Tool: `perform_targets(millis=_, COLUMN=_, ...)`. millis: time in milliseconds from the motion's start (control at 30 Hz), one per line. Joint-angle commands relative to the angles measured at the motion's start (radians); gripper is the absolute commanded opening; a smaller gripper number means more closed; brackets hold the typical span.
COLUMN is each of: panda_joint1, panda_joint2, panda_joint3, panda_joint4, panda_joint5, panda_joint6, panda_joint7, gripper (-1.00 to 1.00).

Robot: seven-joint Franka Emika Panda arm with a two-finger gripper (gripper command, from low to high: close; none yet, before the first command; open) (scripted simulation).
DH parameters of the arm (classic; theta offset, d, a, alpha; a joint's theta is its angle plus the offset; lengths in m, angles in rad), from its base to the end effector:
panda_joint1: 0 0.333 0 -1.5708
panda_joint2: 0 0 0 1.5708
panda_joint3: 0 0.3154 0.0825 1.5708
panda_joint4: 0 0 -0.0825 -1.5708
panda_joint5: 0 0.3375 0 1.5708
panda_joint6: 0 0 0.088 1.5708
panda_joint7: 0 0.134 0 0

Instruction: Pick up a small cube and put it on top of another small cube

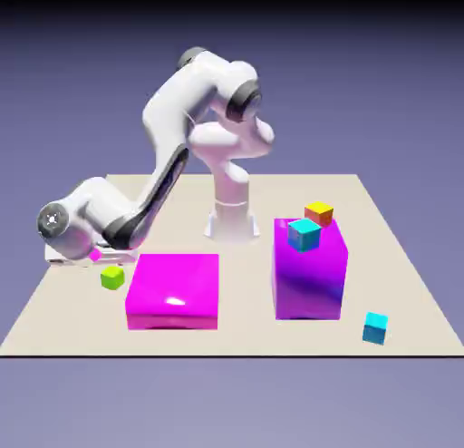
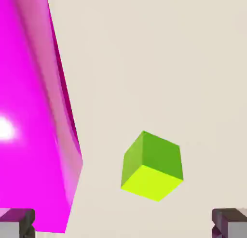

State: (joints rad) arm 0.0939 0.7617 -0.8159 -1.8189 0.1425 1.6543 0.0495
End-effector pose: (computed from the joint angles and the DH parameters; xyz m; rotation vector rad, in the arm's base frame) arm 0.4013 -0.3121 0.2108 2.4835 -1.1724 -1.1199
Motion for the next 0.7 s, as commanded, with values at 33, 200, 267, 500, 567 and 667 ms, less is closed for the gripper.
perform_targets(millis=33, panda_joint1=-0.010, panda_joint2=0.073, panda_joint3=-0.025, panda_joint4=0.043, panda_joint5=0.036, panda_joint6=-0.062, panda_joint7=0.002, gripper=0.00)
perform_targets(millis=200, panda_joint1=-0.035, panda_joint2=0.253, panda_joint3=-0.085, panda_joint4=0.151, panda_joint5=0.127, panda_joint6=-0.216, panda_joint7=0.011, gripper=0.00)
perform_targets(millis=267, panda_joint1=-0.070, panda_joint2=0.290, panda_joint3=-0.057, panda_joint4=0.151, panda_joint5=0.204, panda_joint6=-0.221, panda_joint7=0.097, gripper=0.00)
perform_targets(millis=500, panda_joint1=-0.078, panda_joint2=0.340, panda_joint3=-0.046, panda_joint4=0.003, panda_joint5=0.259, panda_joint6=-0.062, panda_joint7=0.082, gripper=0.00)
perform_targets(millis=567, panda_joint1=-0.078, panda_joint2=0.340, panda_joint3=-0.046, panda_joint4=0.003, panda_joint5=0.259, panda_joint6=-0.062, panda_joint7=0.082, gripper=-1.00)
perform_targets(millis=667, panda_joint1=-0.100, panda_joint2=0.321, panda_joint3=-0.070, panda_joint4=0.112, panda_joint5=0.227, panda_joint6=-0.171, panda_joint7=0.094, gripper=-1.00)
